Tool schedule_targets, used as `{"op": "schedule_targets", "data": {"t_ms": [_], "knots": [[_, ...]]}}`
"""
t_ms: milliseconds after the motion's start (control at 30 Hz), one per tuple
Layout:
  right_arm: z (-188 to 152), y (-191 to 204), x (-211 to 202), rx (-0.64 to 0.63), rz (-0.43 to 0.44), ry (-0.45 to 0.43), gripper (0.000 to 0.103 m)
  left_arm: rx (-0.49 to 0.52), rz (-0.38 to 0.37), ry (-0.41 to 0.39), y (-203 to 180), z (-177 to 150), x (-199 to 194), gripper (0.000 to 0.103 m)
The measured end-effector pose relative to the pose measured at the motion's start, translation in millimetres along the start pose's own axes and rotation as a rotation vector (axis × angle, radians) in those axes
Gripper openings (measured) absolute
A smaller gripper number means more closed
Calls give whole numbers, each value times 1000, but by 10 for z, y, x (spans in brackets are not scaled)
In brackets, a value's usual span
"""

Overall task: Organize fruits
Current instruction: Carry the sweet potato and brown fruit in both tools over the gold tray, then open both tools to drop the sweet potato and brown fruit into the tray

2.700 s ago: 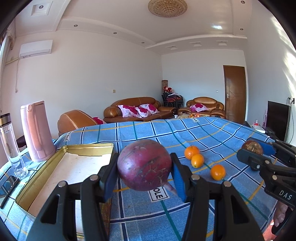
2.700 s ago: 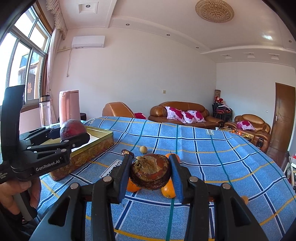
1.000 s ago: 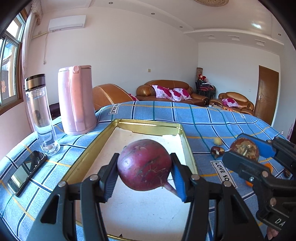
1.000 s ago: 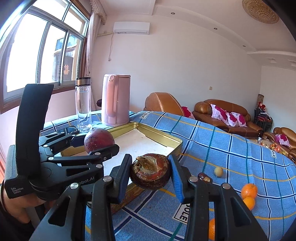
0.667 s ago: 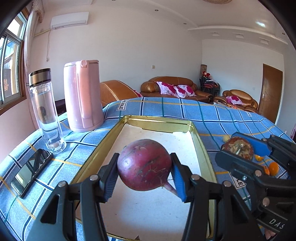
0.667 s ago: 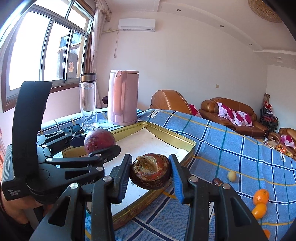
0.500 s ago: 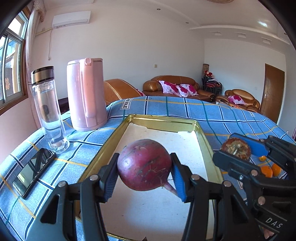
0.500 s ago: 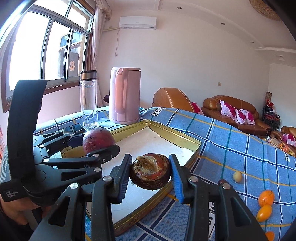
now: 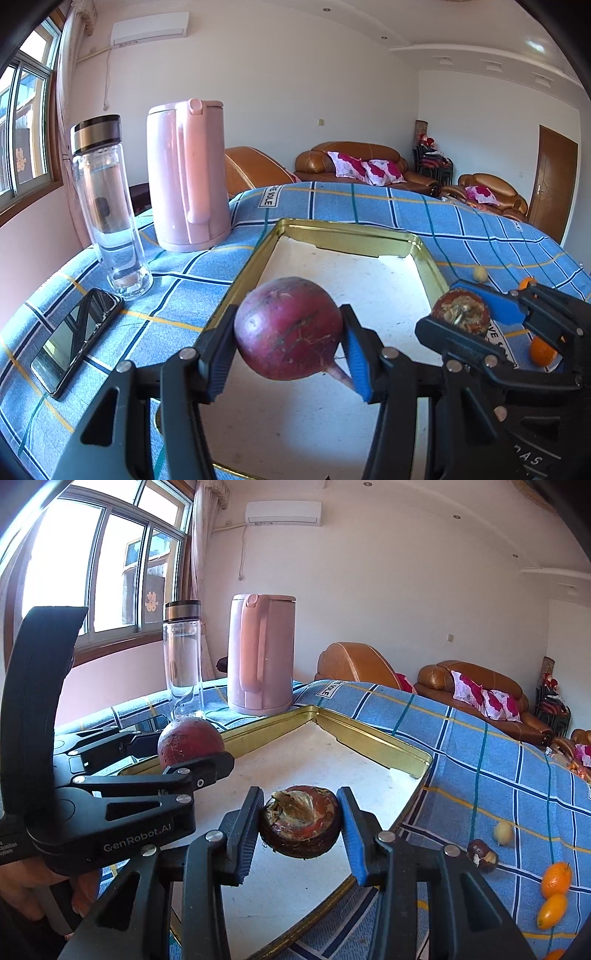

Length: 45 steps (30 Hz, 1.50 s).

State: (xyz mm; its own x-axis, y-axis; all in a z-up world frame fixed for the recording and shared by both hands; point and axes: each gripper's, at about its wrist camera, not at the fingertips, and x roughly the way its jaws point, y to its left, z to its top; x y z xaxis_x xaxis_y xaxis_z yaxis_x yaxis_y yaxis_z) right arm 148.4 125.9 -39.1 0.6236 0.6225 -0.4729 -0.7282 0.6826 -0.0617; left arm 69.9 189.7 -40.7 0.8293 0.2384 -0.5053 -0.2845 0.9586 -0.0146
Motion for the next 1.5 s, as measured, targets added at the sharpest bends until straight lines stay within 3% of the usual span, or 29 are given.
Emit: {"op": "schedule_targets", "data": {"t_ms": [567,900,1267,1367,1500], "knots": [[16,24,199,5,28,91,43,10,-30,94,51,14,211,55],[4,2,309,22,35,145,43,27,-6,128,30,-4,268,55],[5,-34,386,40,43,177,44,45,16,121,25,-4,258,55],[3,-44,390,44,41,178,47,44,24,113,35,-1,243,56],[7,-95,351,72,18,159,63,31,40,85,61,5,192,64]]}}
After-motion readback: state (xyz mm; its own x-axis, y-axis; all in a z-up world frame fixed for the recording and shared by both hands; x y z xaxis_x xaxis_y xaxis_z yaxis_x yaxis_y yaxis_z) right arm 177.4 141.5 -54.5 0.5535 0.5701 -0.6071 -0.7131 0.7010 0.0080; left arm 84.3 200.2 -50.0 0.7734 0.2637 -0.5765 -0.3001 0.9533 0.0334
